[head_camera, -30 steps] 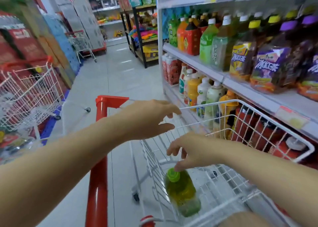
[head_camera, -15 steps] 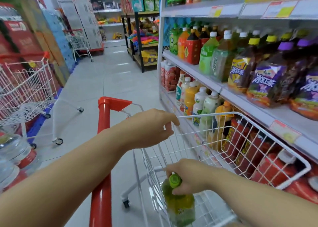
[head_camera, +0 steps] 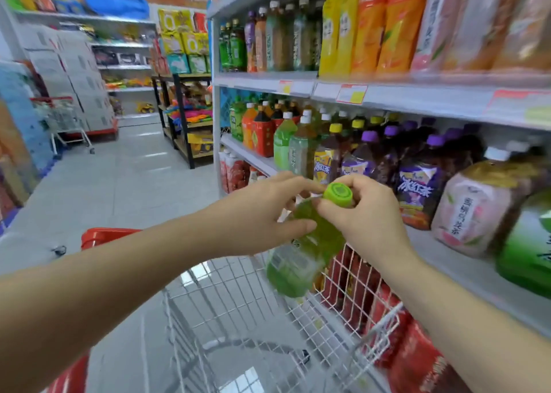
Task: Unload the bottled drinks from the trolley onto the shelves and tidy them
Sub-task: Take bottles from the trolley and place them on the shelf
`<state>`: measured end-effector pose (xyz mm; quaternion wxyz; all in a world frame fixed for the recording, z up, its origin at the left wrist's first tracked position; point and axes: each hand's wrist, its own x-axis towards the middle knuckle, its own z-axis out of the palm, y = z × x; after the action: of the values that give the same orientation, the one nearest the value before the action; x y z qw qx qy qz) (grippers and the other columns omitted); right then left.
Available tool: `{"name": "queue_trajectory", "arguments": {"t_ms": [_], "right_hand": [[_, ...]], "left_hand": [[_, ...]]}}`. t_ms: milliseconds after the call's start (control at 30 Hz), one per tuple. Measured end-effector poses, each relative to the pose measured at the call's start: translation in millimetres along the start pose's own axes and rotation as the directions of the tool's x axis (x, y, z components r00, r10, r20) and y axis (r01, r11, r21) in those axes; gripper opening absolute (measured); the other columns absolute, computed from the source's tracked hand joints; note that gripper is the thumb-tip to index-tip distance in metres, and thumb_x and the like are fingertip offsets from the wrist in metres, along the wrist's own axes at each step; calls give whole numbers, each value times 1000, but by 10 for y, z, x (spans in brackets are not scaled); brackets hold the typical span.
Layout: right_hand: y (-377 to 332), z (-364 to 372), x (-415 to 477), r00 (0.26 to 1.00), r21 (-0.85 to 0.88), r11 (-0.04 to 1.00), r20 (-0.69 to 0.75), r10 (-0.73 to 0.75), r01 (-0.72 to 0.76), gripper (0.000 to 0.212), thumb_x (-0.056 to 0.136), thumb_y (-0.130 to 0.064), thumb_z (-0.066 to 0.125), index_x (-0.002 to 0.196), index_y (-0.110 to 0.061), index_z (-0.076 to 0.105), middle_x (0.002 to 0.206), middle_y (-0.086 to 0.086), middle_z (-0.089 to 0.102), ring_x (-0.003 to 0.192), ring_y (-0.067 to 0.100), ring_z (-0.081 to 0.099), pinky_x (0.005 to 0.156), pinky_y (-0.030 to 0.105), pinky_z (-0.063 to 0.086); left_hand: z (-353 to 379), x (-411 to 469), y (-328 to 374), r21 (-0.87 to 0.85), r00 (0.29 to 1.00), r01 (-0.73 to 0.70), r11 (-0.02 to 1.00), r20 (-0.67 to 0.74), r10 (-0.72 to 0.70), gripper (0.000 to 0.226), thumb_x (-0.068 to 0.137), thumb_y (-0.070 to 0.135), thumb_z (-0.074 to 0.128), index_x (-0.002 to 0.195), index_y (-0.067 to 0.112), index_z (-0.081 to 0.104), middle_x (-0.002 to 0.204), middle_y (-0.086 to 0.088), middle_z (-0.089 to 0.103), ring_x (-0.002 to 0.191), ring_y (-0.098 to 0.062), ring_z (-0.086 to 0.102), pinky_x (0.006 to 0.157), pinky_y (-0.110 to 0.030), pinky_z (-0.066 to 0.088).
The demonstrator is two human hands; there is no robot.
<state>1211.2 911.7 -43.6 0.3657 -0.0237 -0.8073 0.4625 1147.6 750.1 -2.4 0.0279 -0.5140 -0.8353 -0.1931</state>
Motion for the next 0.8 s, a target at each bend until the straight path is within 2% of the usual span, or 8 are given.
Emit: {"name": "queue_trajectory", "arguments": {"t_ms": [100,233,333,467,600,700,767,800], "right_hand": [[8,-413,78,987,-69,997,-158,-29,18,21,69,-21,77,65,-23,57,52,-17,58,50,0,50,49,11,36],[100,-882,-17,961,-102,994,-275,19,-49,18,70,-19,76,68,-18,58,54,-8,57,51,2,48,52,21,42],[169,-1192,-140,927,-122,988,-372,44,-96,18,69,-20,76,66,-19,59,53,-11,58,49,-1,49,52,17,41],[154,-1619,-267,872,-207,969,-489,16,-134,18,69,-20,76,67,-22,59,59,-10,61,53,0,52,53,14,42],[72,-1956,-370,846,-307,937,-533,-24,-167,20,68,-28,78,71,-25,58,67,-12,65,61,1,59,60,18,47],[80,-2102,-475,838,-336,917,-545,-4,-215,23,67,-33,79,77,-23,61,70,-9,67,65,4,62,62,23,50],[107,-2184,-556,832,-352,902,-555,14,-250,26,66,-34,80,79,-23,60,69,-9,67,64,3,62,62,22,50],[118,-2229,-596,829,-355,897,-559,23,-264,26,66,-34,80,78,-23,60,68,-9,66,63,3,61,61,21,50]], "left_hand": [[199,226,233,10,998,-59,998,-29,59,63,84,56,54,138,41,26,131,17,36,110,-5,48,95,-35,45],[605,524,617,-24,987,-147,989,-62,145,86,78,61,60,145,34,13,139,13,24,122,-7,38,95,-25,37],[919,768,961,-83,973,-207,975,-118,197,97,67,66,66,142,33,13,135,12,24,124,-16,39,98,-37,42],[1173,1068,1376,-103,953,-261,960,-184,240,95,62,57,73,135,30,19,129,8,24,120,-23,44,91,-45,47],[1261,1339,1600,-181,897,-423,888,-219,383,91,63,48,72,136,28,21,131,4,26,118,-24,46,85,-47,50],[1371,1474,1684,-239,832,-550,800,-242,500,94,64,40,76,141,22,23,132,1,29,116,-17,43,89,-40,49],[1460,1531,1757,-262,820,-571,778,-213,531,95,67,34,79,143,17,24,135,-1,28,117,-15,42,91,-33,46],[1506,1559,1798,-276,817,-577,768,-202,541,96,67,33,80,143,17,24,136,-1,28,119,-16,42,91,-36,47]]}}
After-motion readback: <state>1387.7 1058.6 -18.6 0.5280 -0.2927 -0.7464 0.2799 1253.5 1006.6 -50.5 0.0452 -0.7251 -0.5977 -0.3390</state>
